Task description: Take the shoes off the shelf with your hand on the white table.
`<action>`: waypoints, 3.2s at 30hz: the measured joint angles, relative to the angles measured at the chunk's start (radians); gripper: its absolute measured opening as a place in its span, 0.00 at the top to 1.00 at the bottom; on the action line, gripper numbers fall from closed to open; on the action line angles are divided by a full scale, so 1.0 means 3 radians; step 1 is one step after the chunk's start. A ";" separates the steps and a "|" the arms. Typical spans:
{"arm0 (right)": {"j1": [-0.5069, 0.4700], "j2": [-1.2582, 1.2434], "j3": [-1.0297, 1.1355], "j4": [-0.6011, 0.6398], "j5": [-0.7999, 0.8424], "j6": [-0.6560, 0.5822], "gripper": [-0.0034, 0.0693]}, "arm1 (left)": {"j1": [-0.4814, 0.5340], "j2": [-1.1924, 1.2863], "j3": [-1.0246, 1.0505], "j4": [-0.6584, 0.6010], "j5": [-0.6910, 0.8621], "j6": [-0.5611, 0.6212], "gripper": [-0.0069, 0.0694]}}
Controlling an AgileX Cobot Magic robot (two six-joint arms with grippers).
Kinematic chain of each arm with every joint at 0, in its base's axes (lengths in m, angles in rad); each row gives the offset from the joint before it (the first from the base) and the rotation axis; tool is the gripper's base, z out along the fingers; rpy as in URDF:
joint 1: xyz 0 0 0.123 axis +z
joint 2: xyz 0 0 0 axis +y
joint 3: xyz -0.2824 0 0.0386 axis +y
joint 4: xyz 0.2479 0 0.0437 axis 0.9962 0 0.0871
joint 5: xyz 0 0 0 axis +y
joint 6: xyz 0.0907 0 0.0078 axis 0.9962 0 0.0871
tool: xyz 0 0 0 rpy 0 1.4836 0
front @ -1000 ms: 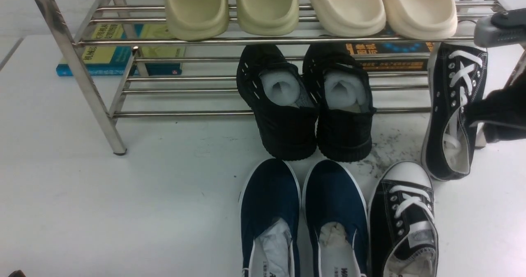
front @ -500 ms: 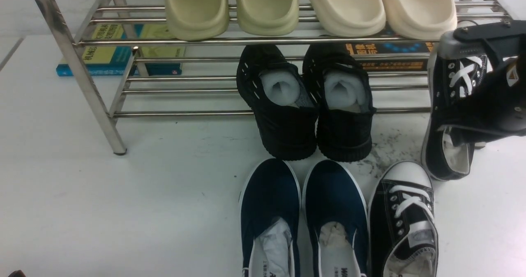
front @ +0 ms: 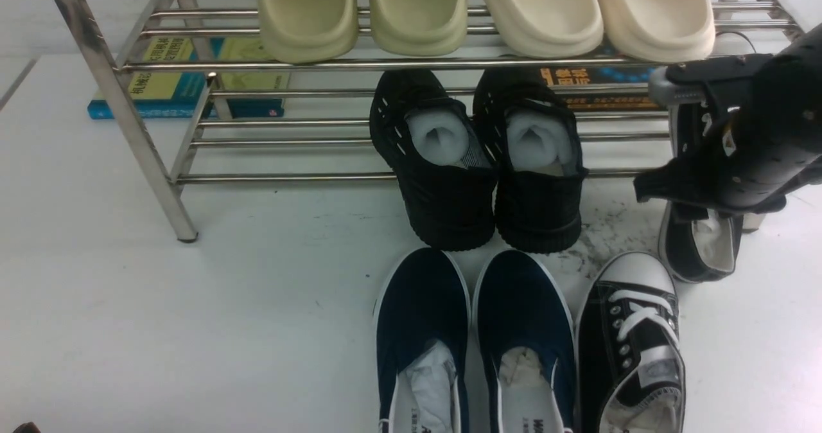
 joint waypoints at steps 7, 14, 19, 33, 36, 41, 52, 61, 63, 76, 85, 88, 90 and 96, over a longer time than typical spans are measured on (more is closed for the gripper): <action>0.0000 0.0225 0.0000 -0.0272 -0.0083 0.0302 0.46 | 0.0000 0.0000 0.0000 0.0000 0.0000 0.0000 0.60; 0.0000 0.0444 0.0000 -0.0323 -0.0270 0.0384 0.49 | 0.0000 0.0000 0.0000 0.0000 0.0000 0.0000 0.60; 0.0000 0.0458 -0.0001 -0.0430 -0.0274 0.0384 0.66 | 0.0000 0.0000 0.0000 0.0000 0.0000 0.0000 0.60; -0.0004 -0.0115 -0.0001 -0.0039 0.0292 -0.0259 0.95 | 0.0000 0.0000 0.0000 0.0000 0.0000 0.0000 0.60; -0.0004 -0.0251 -0.0001 0.0162 0.0482 -0.0472 0.95 | 0.0000 0.0000 0.0000 0.0000 0.0000 0.0000 0.60; -0.0004 -0.0495 -0.0001 0.0392 0.0882 -0.0746 0.95 | 0.0000 0.0000 0.0000 0.0000 0.0000 0.0000 0.60; -0.0004 -0.1440 0.0332 0.0528 0.1463 -0.0795 0.95 | 0.0000 0.0000 0.0000 0.0000 0.0000 0.0000 0.60; -0.0004 -0.1770 0.1331 0.1045 0.1235 -0.0782 0.95 | 0.0000 0.0000 0.0000 0.0000 0.0003 0.0000 0.60; -0.0004 -0.1758 0.1437 0.1127 0.1100 -0.0782 0.95 | 0.0000 0.0000 0.0000 0.0000 0.0003 0.0000 0.60; -0.0004 -0.1269 0.1519 0.1387 0.0513 -0.0891 0.95 | 0.0000 0.0000 0.0000 0.0000 0.0003 0.0000 0.60; -0.0001 -0.0878 0.1523 0.1670 0.0118 -0.0894 0.94 | 0.0000 0.0000 0.0000 0.0000 0.0003 0.0000 0.60; -0.0001 -0.0785 0.1523 0.1760 -0.0003 -0.0953 0.94 | 0.0000 0.0000 0.0000 0.0000 0.0003 0.0000 0.60; -0.0001 -0.0769 0.1523 0.1786 -0.0023 -0.0981 0.94 | 0.0000 0.0000 0.0000 0.0000 0.0003 0.0000 0.60; -0.0001 -0.0781 0.1523 0.1821 -0.0033 -0.1071 0.86 | 0.0000 0.0000 0.0000 0.0000 0.0003 0.0000 0.60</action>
